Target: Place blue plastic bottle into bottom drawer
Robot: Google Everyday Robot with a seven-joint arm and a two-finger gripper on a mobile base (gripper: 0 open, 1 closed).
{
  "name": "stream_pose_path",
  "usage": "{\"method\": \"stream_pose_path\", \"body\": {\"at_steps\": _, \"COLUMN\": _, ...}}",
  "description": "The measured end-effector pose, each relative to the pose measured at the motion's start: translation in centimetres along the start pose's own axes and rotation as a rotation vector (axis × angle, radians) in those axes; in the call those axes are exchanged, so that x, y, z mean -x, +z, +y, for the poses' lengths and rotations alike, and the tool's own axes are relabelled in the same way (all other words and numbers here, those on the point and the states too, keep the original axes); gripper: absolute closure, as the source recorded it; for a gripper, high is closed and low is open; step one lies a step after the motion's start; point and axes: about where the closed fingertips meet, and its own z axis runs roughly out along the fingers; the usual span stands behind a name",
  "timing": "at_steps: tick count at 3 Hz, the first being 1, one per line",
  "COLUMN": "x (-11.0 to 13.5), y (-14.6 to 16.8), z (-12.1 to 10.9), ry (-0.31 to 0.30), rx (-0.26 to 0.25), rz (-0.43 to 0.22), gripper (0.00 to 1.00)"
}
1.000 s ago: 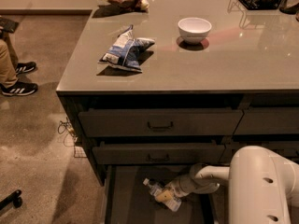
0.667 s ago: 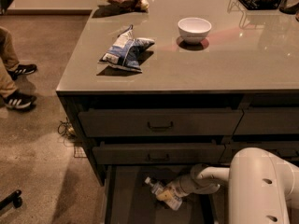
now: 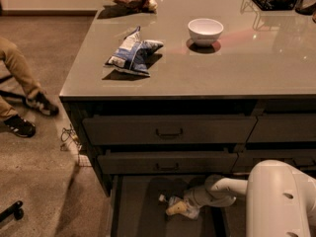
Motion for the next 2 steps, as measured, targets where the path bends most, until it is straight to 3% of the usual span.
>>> {"method": "stream_pose_path", "body": {"at_steps": 1, "x": -0.3, "y": -2.5, "z": -0.3, "ry": 0.014, "rx": -0.027, "rz": -0.049, "gripper": 0.00}}
{"method": "stream_pose_path", "body": {"at_steps": 2, "x": -1.4, "y": -7.2, "z": -0.8, "ry": 0.047, "rx": -0.088, "rz": -0.105, "gripper": 0.00}}
